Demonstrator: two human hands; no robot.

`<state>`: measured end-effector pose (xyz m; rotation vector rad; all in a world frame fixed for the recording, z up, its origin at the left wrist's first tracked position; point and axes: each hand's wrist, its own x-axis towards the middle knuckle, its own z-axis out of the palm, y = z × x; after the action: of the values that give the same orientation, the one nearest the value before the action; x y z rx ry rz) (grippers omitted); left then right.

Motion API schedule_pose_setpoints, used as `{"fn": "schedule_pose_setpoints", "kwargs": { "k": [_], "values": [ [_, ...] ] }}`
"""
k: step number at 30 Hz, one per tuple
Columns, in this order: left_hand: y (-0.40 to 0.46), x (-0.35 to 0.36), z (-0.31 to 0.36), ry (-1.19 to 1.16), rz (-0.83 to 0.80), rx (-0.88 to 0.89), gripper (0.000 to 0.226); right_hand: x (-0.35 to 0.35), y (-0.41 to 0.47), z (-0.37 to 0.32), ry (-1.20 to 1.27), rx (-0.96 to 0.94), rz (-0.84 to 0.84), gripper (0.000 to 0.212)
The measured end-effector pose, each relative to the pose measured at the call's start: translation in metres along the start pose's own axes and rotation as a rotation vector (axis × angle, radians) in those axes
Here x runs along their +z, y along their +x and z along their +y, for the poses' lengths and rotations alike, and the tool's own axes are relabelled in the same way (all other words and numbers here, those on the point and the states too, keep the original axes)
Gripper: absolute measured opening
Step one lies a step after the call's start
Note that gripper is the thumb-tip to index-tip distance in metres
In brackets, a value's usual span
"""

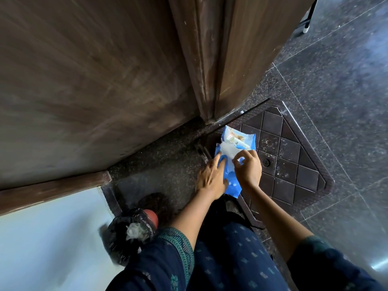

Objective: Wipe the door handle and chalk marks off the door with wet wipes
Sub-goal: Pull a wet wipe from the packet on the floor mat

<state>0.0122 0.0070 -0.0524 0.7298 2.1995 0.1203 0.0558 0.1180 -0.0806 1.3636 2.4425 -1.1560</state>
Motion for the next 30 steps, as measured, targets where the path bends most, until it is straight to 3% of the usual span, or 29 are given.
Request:
{"fn": "schedule_pose_setpoints", "kwargs": {
  "k": [6, 9, 12, 15, 17, 23, 28, 30],
  "values": [
    [0.009, 0.001, -0.002, -0.095, 0.032, -0.029, 0.075, -0.009, -0.013, -0.003, 0.039, -0.041, 0.041, 0.008],
    [0.015, -0.001, -0.001, -0.292, 0.083, -0.057, 0.073, -0.011, -0.018, -0.003, 0.074, -0.065, 0.048, 0.009],
    [0.02, -0.006, -0.002, -0.468, 0.202, 0.021, 0.058, -0.01, -0.018, -0.002, 0.084, -0.091, 0.043, 0.012],
    [0.023, -0.015, -0.002, -0.392, 0.33, 0.083, 0.031, -0.011, -0.019, -0.004, 0.062, -0.112, 0.083, 0.012],
    [0.022, -0.021, -0.001, -0.422, 0.389, 0.041, 0.025, -0.013, -0.02, -0.005, 0.073, -0.068, 0.117, 0.015],
    [0.027, -0.024, 0.0, -0.633, 0.346, -0.169, 0.012, -0.025, -0.021, -0.012, 0.208, 0.083, 0.045, 0.04],
    [0.031, -0.025, 0.0, -0.76, 0.339, -0.157, 0.014, -0.036, -0.009, -0.007, 0.368, 0.098, -0.035, 0.014],
    [0.033, -0.02, 0.0, -0.888, 0.261, -0.181, 0.019, -0.041, -0.006, -0.01, 0.446, 0.116, -0.025, 0.013]
  ]
}}
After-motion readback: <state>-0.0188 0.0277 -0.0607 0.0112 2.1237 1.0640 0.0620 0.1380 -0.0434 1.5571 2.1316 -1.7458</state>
